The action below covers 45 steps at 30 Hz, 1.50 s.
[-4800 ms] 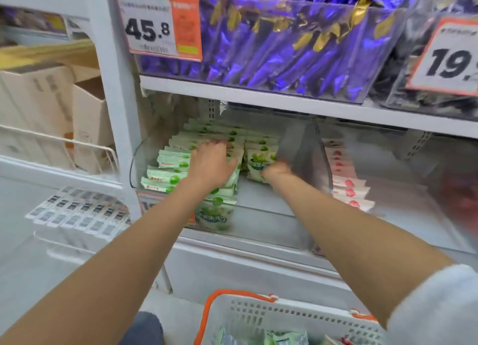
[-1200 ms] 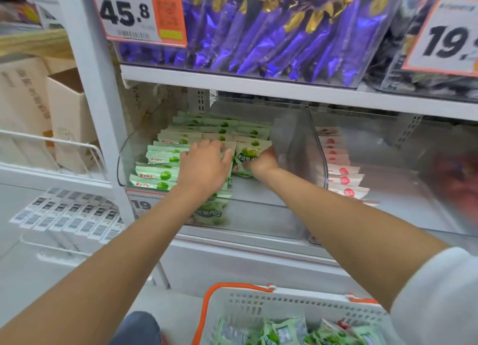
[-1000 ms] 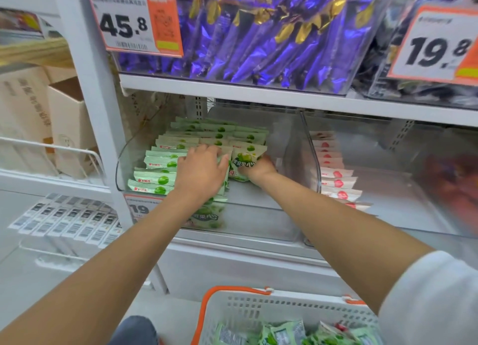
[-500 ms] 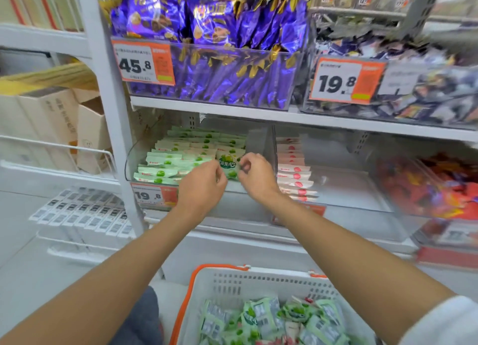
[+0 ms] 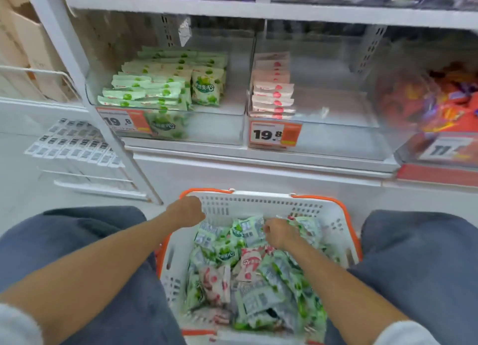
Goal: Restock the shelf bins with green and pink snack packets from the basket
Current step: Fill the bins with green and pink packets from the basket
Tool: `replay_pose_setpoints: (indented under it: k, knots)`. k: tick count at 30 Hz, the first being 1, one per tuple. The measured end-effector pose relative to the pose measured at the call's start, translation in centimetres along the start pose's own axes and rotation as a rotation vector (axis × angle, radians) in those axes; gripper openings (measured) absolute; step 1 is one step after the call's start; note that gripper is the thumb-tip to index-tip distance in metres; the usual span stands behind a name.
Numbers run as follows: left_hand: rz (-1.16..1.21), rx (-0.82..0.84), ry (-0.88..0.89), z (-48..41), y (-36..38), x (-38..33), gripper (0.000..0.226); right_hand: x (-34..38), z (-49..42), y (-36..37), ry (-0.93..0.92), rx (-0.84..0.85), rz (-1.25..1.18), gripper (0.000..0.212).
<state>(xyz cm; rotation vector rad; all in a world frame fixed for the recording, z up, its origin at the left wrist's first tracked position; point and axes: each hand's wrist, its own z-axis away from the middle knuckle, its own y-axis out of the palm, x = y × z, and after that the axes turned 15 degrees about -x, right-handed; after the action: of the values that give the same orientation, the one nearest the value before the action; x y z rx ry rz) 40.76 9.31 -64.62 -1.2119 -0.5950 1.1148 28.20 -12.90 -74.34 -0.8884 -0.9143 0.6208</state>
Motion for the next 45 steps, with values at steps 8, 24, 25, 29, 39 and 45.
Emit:
replay_pose_setpoints:
  k: [8,24,25,29,39,45]
  knots:
    - [0.007,0.048,-0.044,-1.1,4.1,1.0,0.026,3.1,-1.8,8.0,-0.168,0.206,-0.023,0.065]
    - [0.395,0.149,-0.064,-1.2,3.4,0.6,0.07,6.3,-3.1,-1.8,-0.184,-0.003,-0.478,0.031]
    - [0.488,0.102,-0.038,-1.0,2.8,-0.1,0.064,6.9,-2.9,-4.0,-0.18,-0.034,-0.541,0.027]
    - [0.676,-0.256,0.08,0.2,-1.3,-2.4,0.063,9.9,-1.8,-10.2,-0.206,-0.089,-0.66,0.013]
    - [0.696,-0.836,0.155,-0.8,-11.3,-2.4,0.071,17.7,0.5,-21.4,-0.344,-0.19,-0.673,0.016]
    - [0.737,-1.111,0.136,-4.3,-17.6,-1.6,0.049,22.6,-2.8,-25.4,-0.344,-0.512,-0.64,0.021]
